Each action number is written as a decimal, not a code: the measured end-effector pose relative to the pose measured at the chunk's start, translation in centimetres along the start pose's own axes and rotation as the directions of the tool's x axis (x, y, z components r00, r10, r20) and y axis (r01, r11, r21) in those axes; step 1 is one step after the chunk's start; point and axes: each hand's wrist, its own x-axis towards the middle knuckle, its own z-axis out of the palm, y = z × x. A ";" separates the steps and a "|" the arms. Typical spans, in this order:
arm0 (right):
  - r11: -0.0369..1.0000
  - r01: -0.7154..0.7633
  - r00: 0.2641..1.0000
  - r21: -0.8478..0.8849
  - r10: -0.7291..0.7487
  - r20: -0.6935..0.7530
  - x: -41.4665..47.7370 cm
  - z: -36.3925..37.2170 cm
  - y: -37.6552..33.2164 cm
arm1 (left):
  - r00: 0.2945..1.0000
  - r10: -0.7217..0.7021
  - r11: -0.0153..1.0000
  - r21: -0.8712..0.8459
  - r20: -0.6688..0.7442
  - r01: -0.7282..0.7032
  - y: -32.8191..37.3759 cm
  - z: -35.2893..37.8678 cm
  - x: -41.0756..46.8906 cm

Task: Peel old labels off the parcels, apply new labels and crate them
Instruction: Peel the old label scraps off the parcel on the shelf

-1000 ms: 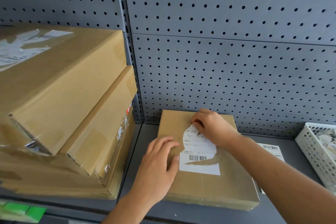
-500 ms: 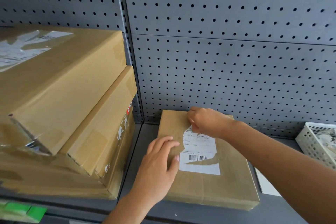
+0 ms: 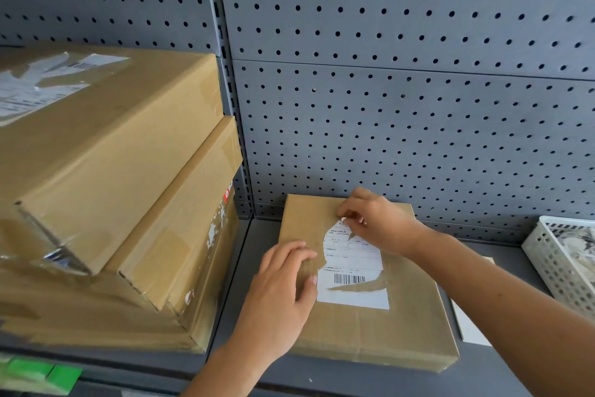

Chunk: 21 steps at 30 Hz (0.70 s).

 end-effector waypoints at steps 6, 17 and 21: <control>0.999 0.025 0.992 0.034 -0.021 -0.122 -0.6 1.0 -0.1 | 1.000 -0.001 1.000 -0.005 -0.001 0.001 0.1 0.0 0.0; 0.954 -0.068 0.976 0.293 0.123 -0.177 -2.6 0.4 -0.2 | 1.000 0.000 1.000 0.009 0.002 0.000 0.0 0.0 0.1; 0.865 -0.169 0.950 0.472 0.271 -0.156 -2.8 -0.7 -0.8 | 1.000 -0.001 1.000 0.009 0.000 0.001 0.0 0.1 0.1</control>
